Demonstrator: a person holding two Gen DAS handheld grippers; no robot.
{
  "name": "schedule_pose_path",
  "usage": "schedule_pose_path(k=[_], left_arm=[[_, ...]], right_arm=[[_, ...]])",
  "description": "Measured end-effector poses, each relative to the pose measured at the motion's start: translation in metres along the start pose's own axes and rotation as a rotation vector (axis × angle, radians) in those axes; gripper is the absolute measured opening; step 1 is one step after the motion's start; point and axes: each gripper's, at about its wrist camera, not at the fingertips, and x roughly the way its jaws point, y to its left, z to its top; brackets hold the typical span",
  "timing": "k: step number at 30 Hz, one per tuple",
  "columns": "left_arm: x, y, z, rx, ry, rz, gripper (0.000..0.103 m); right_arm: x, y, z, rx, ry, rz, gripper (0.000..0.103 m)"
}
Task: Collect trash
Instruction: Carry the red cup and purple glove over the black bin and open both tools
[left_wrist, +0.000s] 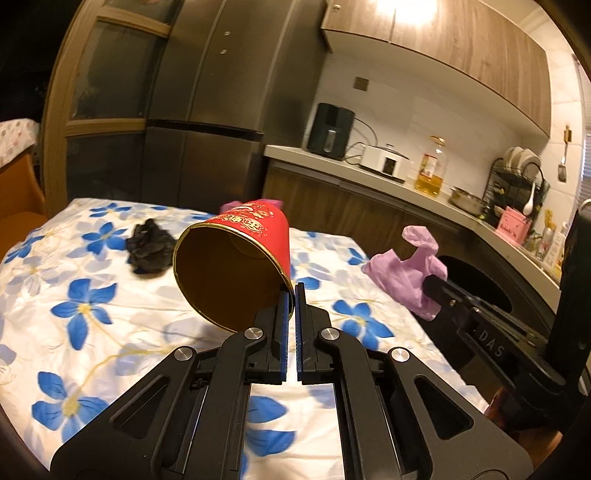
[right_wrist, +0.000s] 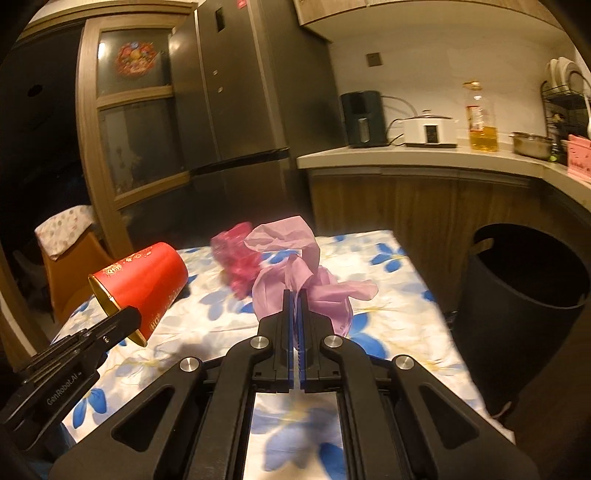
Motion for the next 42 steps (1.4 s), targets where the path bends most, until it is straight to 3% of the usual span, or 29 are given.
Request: schedule_pose_path(k=[21, 42], left_arm=[[0.038, -0.101, 0.007, 0.138, 0.019, -0.134, 0.001], [0.087, -0.211, 0.022, 0.264, 0.02, -0.332, 0.001]], right_arm=[[-0.045, -0.09, 0.019, 0.086, -0.094, -0.184, 0.003], [-0.067, -0.172, 0.035, 0.143, -0.16, -0.358, 0.003]])
